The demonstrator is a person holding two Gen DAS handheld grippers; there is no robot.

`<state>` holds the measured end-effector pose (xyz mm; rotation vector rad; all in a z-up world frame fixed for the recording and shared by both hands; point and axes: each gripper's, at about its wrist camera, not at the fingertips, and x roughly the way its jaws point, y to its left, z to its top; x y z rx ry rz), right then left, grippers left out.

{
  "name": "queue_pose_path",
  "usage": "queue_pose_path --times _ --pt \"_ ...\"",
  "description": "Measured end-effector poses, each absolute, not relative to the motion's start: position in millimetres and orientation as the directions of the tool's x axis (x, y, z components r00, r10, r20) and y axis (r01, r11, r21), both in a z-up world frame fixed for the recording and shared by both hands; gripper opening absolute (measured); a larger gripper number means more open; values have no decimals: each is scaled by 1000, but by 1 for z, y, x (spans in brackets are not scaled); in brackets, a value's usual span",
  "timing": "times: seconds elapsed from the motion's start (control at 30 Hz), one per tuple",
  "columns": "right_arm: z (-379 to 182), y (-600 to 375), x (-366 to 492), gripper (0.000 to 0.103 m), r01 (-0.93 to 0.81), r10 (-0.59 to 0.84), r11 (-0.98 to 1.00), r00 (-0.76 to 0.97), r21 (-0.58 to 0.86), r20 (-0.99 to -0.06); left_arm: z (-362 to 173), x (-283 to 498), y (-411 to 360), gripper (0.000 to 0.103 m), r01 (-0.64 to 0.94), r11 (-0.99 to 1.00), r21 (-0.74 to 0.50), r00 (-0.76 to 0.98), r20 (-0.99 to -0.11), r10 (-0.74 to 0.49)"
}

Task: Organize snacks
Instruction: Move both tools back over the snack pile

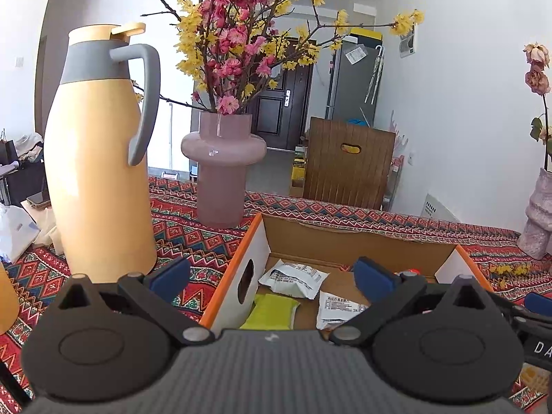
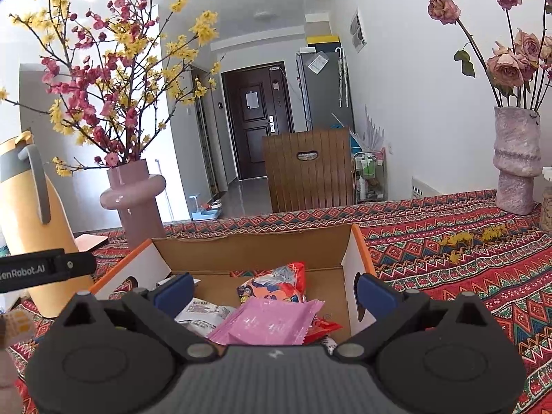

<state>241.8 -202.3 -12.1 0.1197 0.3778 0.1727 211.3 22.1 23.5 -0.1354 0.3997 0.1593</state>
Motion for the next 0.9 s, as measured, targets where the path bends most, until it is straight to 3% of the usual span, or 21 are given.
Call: queue_pose_path --times 0.27,0.9 --pt "10 -205 216 103 -159 194 979 924 130 -331 43 186 20 103 -160 982 -102 907 -409 106" --pt "-26 -229 158 103 -150 190 981 859 120 -476 14 129 40 103 -116 988 -105 865 -499 48"
